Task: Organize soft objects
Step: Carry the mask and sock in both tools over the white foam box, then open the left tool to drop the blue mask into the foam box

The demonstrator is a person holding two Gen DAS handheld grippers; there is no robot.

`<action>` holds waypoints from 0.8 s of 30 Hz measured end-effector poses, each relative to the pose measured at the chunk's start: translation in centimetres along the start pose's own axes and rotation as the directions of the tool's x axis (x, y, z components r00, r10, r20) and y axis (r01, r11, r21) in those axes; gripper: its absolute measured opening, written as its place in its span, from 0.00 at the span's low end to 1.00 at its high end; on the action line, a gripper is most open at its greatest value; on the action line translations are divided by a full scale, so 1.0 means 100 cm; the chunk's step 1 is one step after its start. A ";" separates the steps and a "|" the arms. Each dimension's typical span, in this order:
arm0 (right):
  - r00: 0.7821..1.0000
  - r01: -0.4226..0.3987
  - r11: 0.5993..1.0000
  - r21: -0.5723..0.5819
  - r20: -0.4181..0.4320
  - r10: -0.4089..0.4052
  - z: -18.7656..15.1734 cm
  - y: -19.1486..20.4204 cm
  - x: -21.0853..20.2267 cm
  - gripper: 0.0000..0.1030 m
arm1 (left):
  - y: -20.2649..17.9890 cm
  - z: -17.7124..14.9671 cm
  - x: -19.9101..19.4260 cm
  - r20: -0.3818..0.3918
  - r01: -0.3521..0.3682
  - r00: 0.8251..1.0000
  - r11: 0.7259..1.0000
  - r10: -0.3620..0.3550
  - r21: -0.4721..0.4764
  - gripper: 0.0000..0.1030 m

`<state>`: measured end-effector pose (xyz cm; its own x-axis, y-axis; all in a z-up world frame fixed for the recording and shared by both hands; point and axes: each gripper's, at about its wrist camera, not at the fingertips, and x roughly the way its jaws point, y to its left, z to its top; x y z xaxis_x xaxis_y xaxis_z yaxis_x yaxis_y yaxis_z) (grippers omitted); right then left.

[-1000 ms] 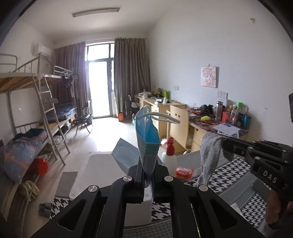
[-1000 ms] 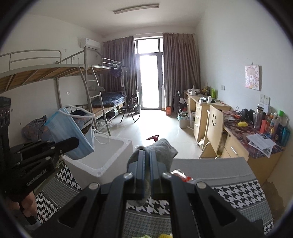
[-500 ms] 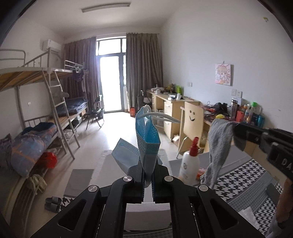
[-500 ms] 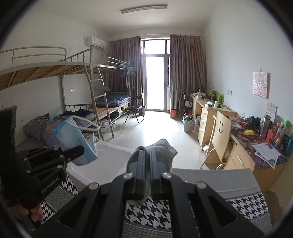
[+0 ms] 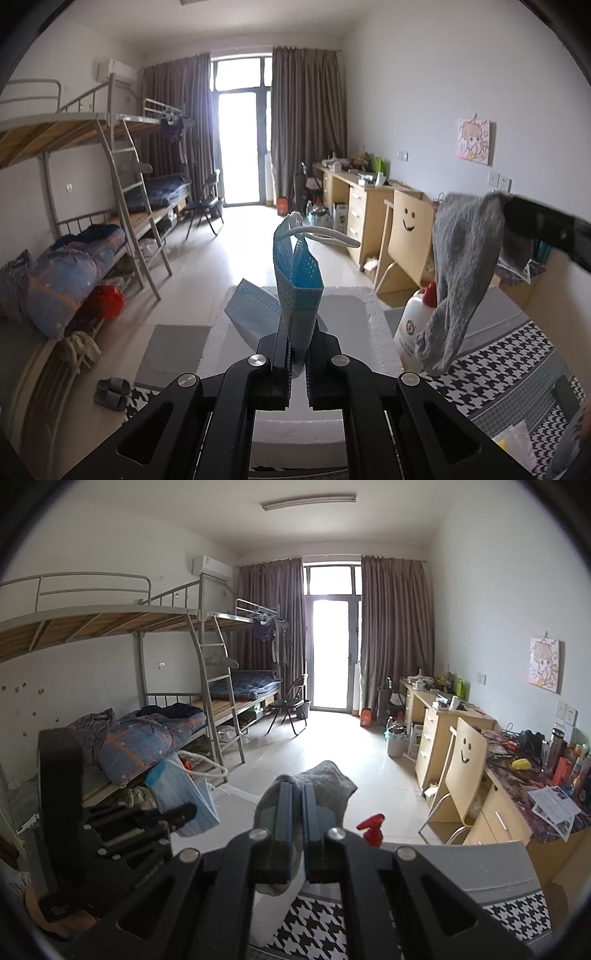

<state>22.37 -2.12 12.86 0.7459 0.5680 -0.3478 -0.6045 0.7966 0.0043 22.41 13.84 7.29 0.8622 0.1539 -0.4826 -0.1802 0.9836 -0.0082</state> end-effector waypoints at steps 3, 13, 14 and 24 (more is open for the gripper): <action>1.000 -0.016 1.000 -0.001 -0.001 0.016 0.004 0.003 0.004 0.06 | 0.005 -0.002 0.012 -0.027 0.013 1.000 1.000 -0.013 -0.006 0.06; 1.000 -0.028 1.000 -0.013 -0.013 0.028 0.008 0.006 0.015 0.06 | 0.015 -0.003 0.039 -0.110 0.037 0.993 0.999 -0.039 -0.026 0.26; 1.000 -0.028 0.999 -0.016 -0.014 0.027 0.008 0.007 0.016 0.06 | 0.016 -0.003 0.039 -0.112 0.029 0.993 0.999 -0.032 -0.030 0.42; 0.999 -0.045 0.999 -0.029 -0.027 0.044 0.008 0.014 0.026 0.06 | 0.035 -0.005 0.013 -0.031 -0.070 0.997 0.995 0.068 -0.075 0.94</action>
<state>23.70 0.62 12.72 0.7106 0.5967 -0.3728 -0.6452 0.7640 -0.0070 22.73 17.42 6.22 0.8332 0.2171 -0.5086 -0.2751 0.9606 -0.0406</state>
